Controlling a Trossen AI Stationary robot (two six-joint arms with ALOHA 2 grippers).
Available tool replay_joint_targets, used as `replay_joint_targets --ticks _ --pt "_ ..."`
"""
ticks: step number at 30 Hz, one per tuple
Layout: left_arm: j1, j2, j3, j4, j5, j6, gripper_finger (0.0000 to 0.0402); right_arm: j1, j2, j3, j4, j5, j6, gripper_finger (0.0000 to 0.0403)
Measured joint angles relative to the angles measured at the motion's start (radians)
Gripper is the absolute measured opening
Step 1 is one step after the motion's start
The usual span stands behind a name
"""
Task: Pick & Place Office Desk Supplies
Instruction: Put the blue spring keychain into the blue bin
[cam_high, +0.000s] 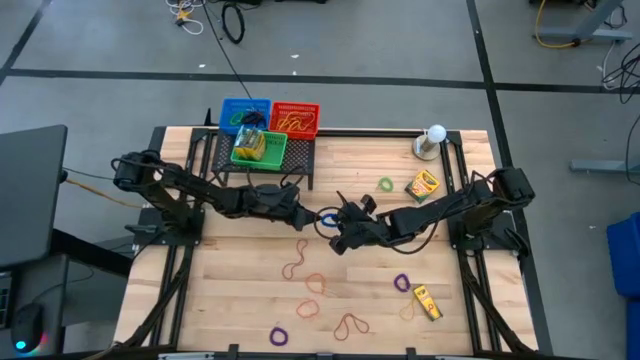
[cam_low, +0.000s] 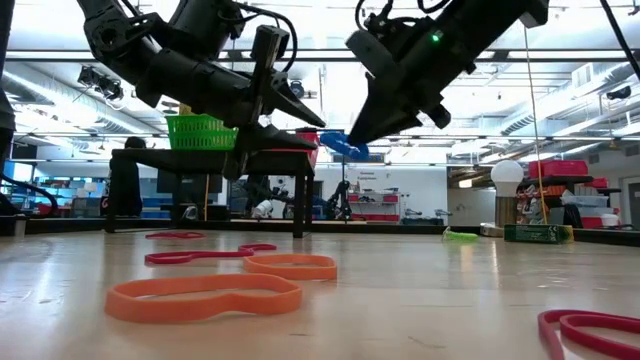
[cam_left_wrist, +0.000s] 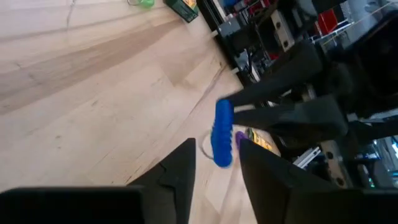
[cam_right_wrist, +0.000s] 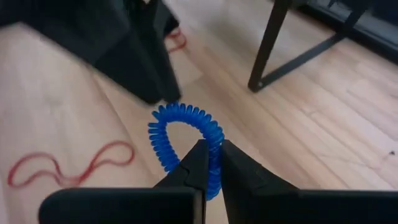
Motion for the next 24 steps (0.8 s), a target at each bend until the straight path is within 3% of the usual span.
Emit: replay_joint_targets --ticks 8,12,18,24 --pt "-0.002 0.0 0.0 0.045 -0.001 0.065 0.0153 -0.01 0.0 0.0 0.094 0.011 -0.001 0.0029" --pt "-0.002 0.0 0.0 0.047 0.003 0.088 0.0118 -0.013 0.0 0.0 0.126 0.01 0.0 0.0029" --pt "-0.002 -0.014 0.0 0.044 0.031 0.131 0.0026 -0.012 0.0 0.0 0.126 0.01 0.001 0.0043" --pt "0.0 -0.084 0.0 -0.026 0.016 0.157 0.0027 -0.012 0.0 0.0 0.125 0.01 0.005 0.0109"
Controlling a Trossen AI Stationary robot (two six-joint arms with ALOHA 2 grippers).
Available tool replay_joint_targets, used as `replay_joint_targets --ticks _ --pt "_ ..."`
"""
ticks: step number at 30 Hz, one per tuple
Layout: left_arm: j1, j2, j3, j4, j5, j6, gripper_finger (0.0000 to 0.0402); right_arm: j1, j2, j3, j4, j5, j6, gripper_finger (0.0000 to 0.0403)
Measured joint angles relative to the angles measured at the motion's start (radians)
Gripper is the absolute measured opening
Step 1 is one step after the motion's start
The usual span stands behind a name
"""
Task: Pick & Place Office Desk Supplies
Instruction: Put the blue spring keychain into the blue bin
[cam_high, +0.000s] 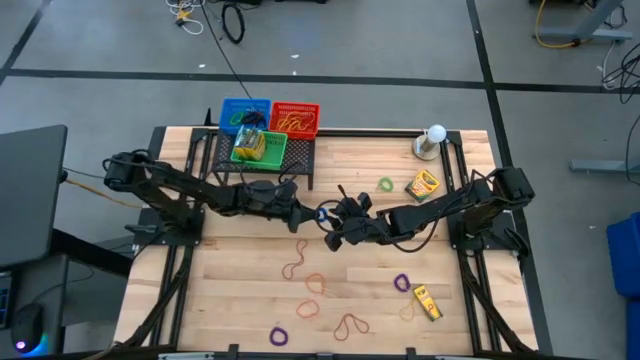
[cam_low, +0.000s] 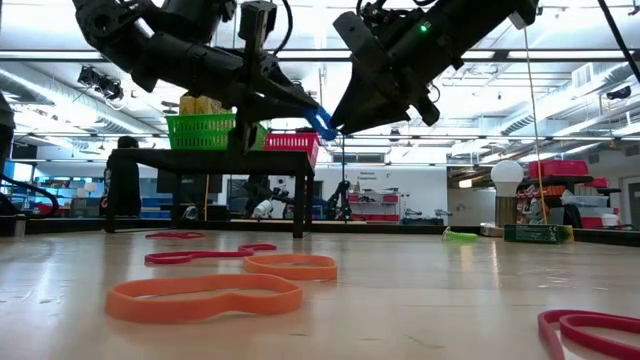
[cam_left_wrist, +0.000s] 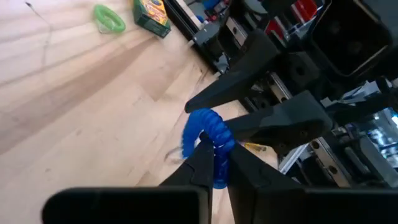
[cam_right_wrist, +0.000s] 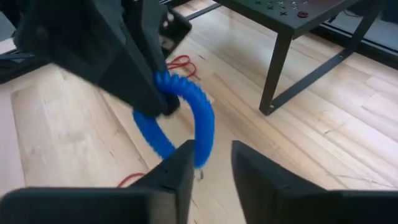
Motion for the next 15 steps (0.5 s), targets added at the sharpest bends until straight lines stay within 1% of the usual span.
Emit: replay_joint_targets --ticks 4,6,8,11,13,15 --pt "0.0 -0.069 0.0 -0.081 -0.031 0.028 0.0026 0.0 0.0 0.0 -0.01 -0.001 0.0 0.0146" --pt "0.0 -0.105 0.0 -0.113 -0.051 0.036 0.0025 0.0 0.0 0.001 -0.016 -0.001 0.0 0.0153" --pt "0.002 -0.151 0.0 -0.145 -0.07 0.041 0.0024 0.0 0.0 0.001 -0.019 -0.001 0.0 0.015" --pt "0.019 -0.231 0.0 -0.148 -0.103 0.052 0.0024 0.0 -0.001 0.001 -0.026 -0.004 0.0 0.0125" --pt "0.046 -0.289 0.008 -0.153 -0.138 0.064 0.0024 -0.004 -0.001 0.001 -0.026 -0.011 -0.001 0.0099" --pt "0.085 -0.347 0.035 -0.212 -0.168 0.088 0.0024 -0.009 -0.001 0.001 -0.026 -0.026 -0.004 0.0069"
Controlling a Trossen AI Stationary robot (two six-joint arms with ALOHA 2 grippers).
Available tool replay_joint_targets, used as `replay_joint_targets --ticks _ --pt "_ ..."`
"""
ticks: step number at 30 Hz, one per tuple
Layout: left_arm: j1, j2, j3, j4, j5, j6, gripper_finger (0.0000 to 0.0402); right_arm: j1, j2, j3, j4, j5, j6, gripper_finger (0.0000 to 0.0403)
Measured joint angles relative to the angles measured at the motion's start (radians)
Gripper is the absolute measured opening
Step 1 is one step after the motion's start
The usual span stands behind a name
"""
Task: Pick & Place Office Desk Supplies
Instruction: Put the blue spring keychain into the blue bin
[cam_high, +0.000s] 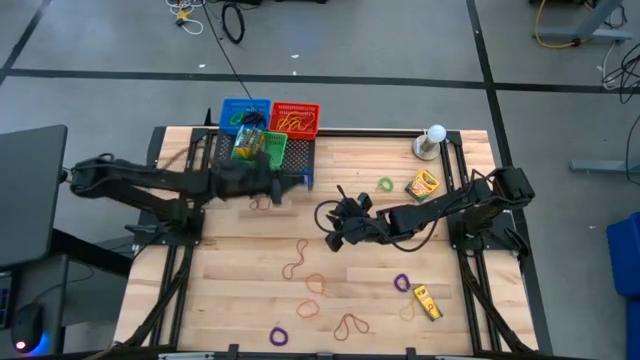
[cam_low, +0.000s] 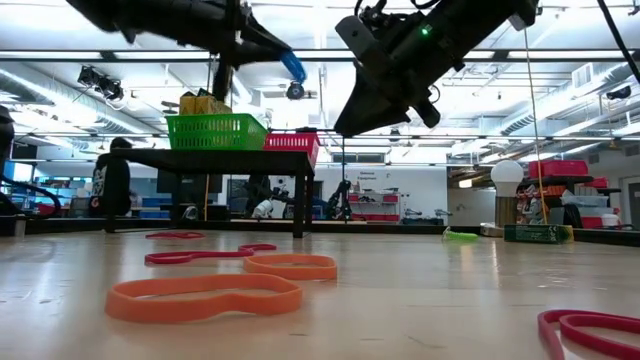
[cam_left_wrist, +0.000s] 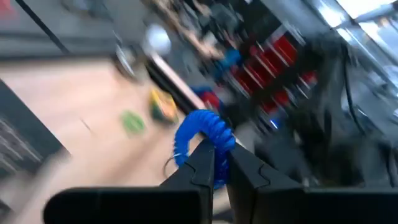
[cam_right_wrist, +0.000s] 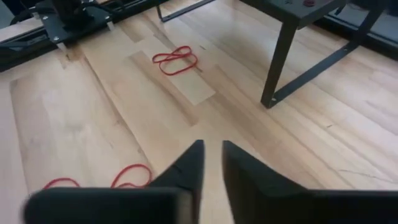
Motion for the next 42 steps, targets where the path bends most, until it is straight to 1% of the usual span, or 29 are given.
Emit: replay_joint_targets --ticks 3,5,10,14,16,19,25,27,31,32,37,39,42 --pt "0.077 -0.063 0.076 -0.135 -0.02 0.061 0.0024 -0.014 0.0 0.0 0.0 -0.03 -0.002 0.0024" --pt "0.139 -0.091 0.134 -0.24 -0.033 0.102 0.0024 -0.022 0.0 0.0 0.002 -0.045 -0.014 0.0007" --pt "0.315 -0.105 0.27 -0.444 -0.091 0.191 0.0023 -0.037 0.0 0.0 0.003 -0.057 -0.027 0.0021" --pt "0.472 -0.105 0.331 -0.519 -0.093 0.228 0.0023 -0.037 0.0 0.0 0.003 -0.06 -0.027 0.0019" --pt "0.55 -0.105 0.335 -0.537 -0.072 0.226 0.0023 -0.037 0.0 0.0 0.003 -0.06 -0.026 0.0012" --pt "0.665 -0.104 0.333 -0.589 -0.011 0.208 0.0023 -0.037 0.0 0.0 0.003 -0.06 -0.026 0.0004" --pt "0.846 -0.085 0.324 -0.648 0.108 0.236 0.0023 -0.037 0.0 0.0 0.003 -0.059 -0.025 0.0014" --pt "0.892 -0.067 0.324 -0.666 0.135 0.242 0.0023 -0.037 0.0 0.0 0.003 -0.059 -0.023 0.0014" --pt "0.968 -0.029 0.324 -0.685 0.247 0.246 0.0028 -0.037 0.0 0.0 0.003 -0.059 -0.023 0.0006" --pt "0.98 -0.021 0.324 -0.694 0.252 0.246 0.0031 -0.038 0.0 0.0 0.003 -0.059 -0.023 0.0005" --pt "1.002 0.013 0.323 -0.774 0.194 0.254 0.0053 -0.04 0.0 0.0 0.003 -0.059 -0.017 0.001" --pt "1.001 0.015 0.323 -0.794 0.171 0.281 0.0066 -0.04 0.0 0.0 0.003 -0.059 -0.015 0.0011" --pt "1.0 0.015 0.323 -0.797 0.162 0.335 0.0087 -0.04 0.0 0.0 0.003 -0.059 -0.015 0.001"
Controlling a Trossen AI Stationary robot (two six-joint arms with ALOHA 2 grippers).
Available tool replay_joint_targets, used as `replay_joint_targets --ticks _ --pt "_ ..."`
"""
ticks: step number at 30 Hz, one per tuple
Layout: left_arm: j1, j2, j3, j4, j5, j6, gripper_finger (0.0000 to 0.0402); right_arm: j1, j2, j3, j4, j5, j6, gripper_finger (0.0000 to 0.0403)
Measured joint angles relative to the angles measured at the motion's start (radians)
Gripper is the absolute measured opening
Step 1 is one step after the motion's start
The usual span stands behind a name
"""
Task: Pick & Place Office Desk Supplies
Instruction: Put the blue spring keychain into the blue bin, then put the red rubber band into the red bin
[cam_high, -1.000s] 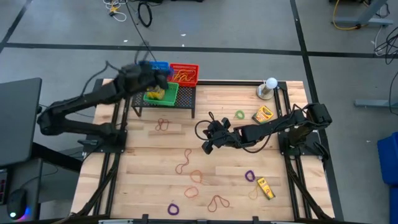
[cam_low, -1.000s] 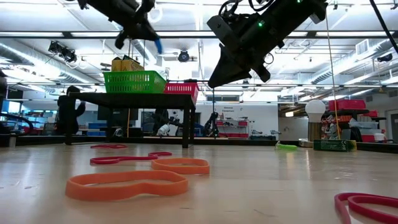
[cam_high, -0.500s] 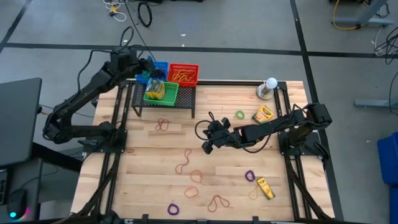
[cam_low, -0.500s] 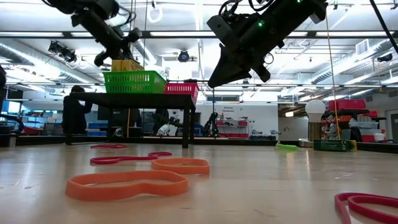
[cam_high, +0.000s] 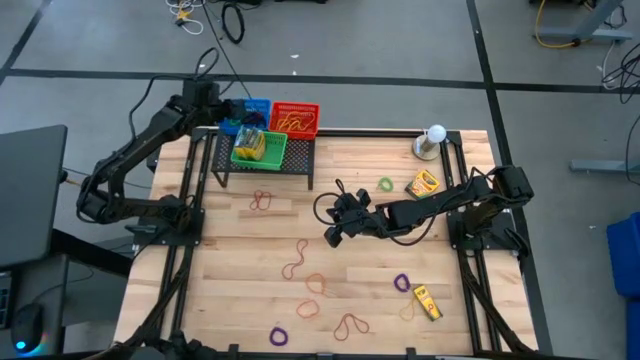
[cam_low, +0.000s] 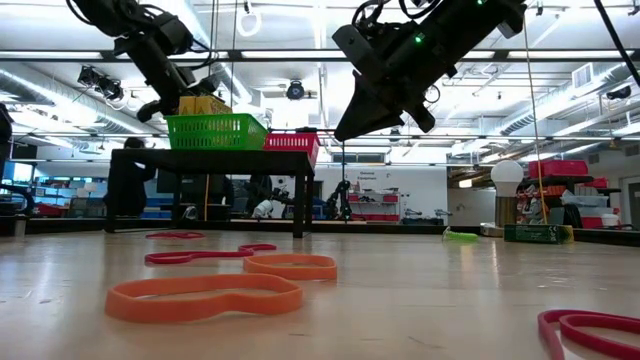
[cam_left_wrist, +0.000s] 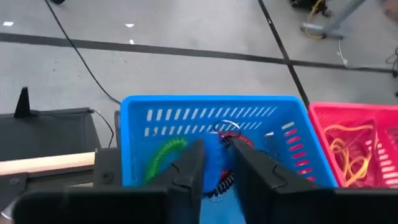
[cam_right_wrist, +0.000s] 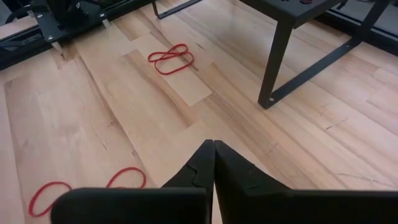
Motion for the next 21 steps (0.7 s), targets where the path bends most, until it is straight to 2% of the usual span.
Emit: replay_joint_targets --ticks 8,12,16,21 --pt "0.0 -0.004 0.018 -0.03 0.012 0.076 0.0147 0.0 0.0 0.0 0.0 0.0 0.0 0.0011" --pt "-0.002 -0.036 0.081 -0.078 0.013 0.181 0.0155 0.0 0.0 0.0 0.0 0.0 0.0 0.0012" --pt "-0.041 -0.089 0.123 -0.119 0.034 0.213 0.0126 0.0 -0.018 0.0 -0.009 0.002 -0.003 0.0013" --pt "-0.133 -0.192 0.096 -0.1 0.034 0.227 0.0057 -0.002 -0.091 0.002 -0.065 0.06 -0.011 0.0013"
